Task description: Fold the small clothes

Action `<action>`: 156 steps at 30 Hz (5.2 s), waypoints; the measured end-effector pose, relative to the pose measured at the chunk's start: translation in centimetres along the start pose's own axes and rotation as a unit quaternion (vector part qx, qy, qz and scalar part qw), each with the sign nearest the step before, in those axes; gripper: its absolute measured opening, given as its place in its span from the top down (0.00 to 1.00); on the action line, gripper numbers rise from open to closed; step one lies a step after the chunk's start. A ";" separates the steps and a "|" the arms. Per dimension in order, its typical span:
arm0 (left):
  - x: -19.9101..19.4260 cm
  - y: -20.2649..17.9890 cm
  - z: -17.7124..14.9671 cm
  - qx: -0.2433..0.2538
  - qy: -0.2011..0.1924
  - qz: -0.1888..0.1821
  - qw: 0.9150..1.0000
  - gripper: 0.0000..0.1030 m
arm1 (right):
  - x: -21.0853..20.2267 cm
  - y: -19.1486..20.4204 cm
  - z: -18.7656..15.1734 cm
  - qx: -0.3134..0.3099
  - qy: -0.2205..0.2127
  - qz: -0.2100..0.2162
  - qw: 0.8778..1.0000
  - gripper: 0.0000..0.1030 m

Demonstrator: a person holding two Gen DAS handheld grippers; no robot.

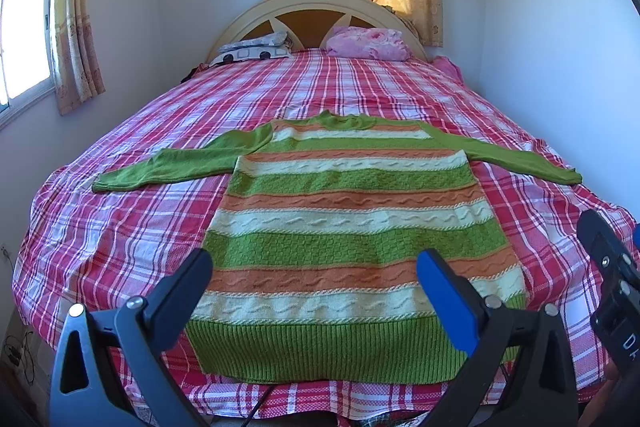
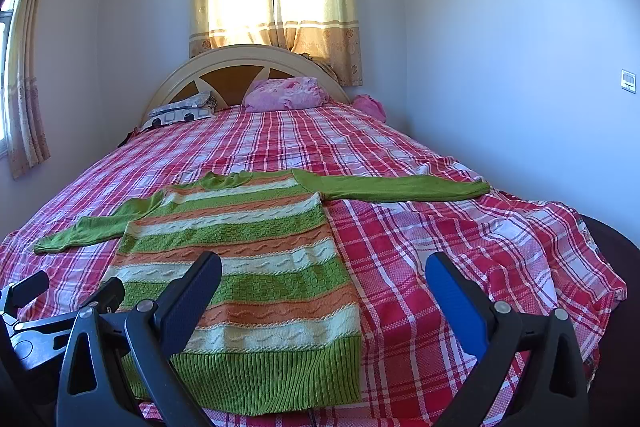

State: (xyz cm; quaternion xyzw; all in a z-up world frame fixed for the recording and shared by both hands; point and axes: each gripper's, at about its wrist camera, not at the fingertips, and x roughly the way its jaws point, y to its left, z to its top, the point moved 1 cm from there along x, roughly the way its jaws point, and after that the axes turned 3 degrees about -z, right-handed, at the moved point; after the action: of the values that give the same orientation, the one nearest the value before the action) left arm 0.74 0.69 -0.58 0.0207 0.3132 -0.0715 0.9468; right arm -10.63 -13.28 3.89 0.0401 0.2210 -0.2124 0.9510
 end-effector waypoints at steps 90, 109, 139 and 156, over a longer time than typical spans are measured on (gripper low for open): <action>25.7 9.7 4.6 -0.098 0.088 -0.002 0.991 0.00 | 37.8 -26.5 12.1 0.127 0.194 -0.178 0.956 0.96; 24.8 11.5 4.3 -0.150 0.045 -0.059 0.986 0.00 | 30.8 17.1 12.1 -0.093 0.144 0.162 0.972 0.96; 24.4 11.8 3.9 -0.162 0.033 -0.070 0.984 0.00 | 34.9 22.5 5.2 -0.059 0.201 0.249 0.946 0.83; 24.3 12.0 3.8 -0.167 0.030 -0.077 0.982 0.00 | 33.7 26.5 3.3 -0.195 0.183 0.263 0.927 0.61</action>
State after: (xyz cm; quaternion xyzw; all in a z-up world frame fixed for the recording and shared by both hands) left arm 24.09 9.31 -12.09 -0.1600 0.3495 -0.0896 0.9188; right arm 29.23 -2.83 -8.38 -0.0509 0.4094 0.1036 0.9050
